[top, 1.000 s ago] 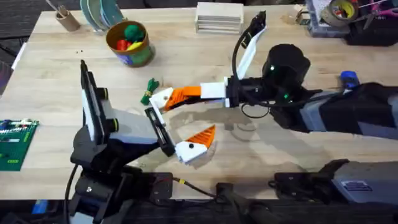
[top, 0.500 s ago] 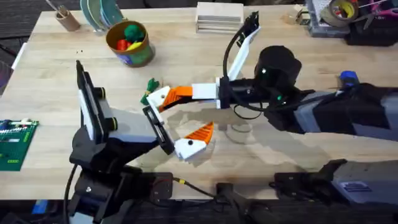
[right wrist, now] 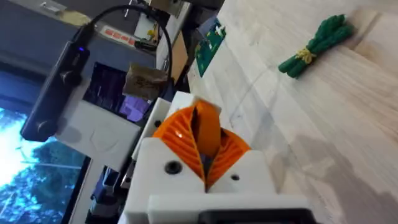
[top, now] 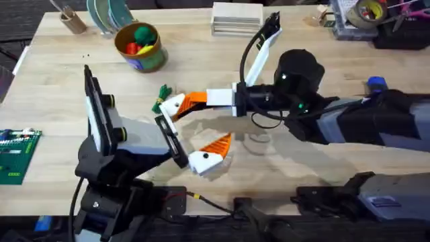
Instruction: Pick up the gripper from the table and insert it into the empty holder that is missing its gripper. Then pick up a screw, insert it into the mounting hole, and use the screwdriver to tighten it. Finally, clean up the table by picking up the vegetable and placing it into the bucket.
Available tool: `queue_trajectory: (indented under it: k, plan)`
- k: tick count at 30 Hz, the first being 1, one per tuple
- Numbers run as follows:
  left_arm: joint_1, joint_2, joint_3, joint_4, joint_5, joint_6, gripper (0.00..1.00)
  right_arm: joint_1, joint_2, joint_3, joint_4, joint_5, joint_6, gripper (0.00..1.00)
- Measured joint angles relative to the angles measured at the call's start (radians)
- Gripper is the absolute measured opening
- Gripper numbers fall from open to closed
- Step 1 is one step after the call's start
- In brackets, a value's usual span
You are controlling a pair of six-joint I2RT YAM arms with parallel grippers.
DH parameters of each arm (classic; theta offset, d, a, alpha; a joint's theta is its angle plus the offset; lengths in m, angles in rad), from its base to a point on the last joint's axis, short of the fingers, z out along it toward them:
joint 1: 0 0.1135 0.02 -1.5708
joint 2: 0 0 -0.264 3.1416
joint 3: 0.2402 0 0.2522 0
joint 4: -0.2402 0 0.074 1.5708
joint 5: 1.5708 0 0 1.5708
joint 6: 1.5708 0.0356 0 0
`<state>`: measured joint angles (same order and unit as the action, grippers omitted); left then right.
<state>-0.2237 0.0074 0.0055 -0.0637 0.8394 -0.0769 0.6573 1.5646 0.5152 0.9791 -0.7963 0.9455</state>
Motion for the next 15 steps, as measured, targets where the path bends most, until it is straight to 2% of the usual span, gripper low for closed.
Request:
queue_trajectory:
  k: [15]
  plan:
    - [0.010, 0.000, -0.001, 0.000, -0.005, -0.003, 0.993, 0.027, 0.000, 0.000, 0.000, 0.058, -0.003, 0.008]
